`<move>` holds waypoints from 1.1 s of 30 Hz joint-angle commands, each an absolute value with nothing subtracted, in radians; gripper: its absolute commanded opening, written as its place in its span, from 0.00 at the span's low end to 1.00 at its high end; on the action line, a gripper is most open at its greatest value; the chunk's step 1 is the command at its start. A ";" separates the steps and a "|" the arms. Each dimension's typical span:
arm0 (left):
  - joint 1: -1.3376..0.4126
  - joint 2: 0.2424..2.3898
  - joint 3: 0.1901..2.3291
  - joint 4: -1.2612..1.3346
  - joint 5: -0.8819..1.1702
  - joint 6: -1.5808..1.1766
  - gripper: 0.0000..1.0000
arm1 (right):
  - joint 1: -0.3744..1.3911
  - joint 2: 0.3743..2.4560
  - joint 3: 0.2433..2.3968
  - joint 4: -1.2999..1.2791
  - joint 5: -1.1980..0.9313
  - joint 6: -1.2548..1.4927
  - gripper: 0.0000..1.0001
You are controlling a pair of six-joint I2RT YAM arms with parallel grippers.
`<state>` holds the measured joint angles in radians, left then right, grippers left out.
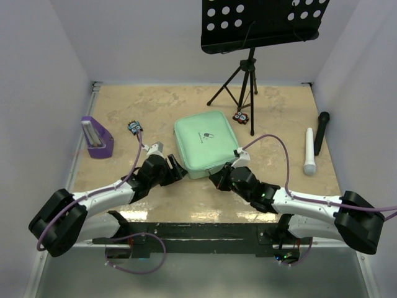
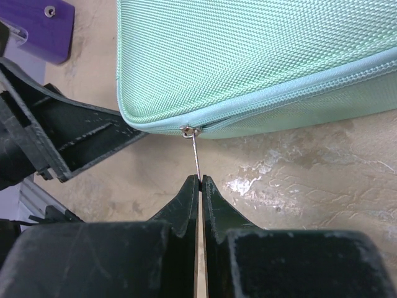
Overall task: Organize the medicine kit
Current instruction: Zip the medicine box at the center of the board.
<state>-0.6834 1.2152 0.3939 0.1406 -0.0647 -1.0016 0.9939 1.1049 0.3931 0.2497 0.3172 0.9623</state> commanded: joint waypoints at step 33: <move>-0.672 1.262 0.471 0.287 -0.129 -1.040 0.60 | 0.994 1.223 0.419 0.313 0.305 0.927 0.00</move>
<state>-0.6743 1.2251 0.4118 0.3271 -0.0834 -1.0565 0.9947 1.2072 0.4038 0.3195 0.3004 0.9455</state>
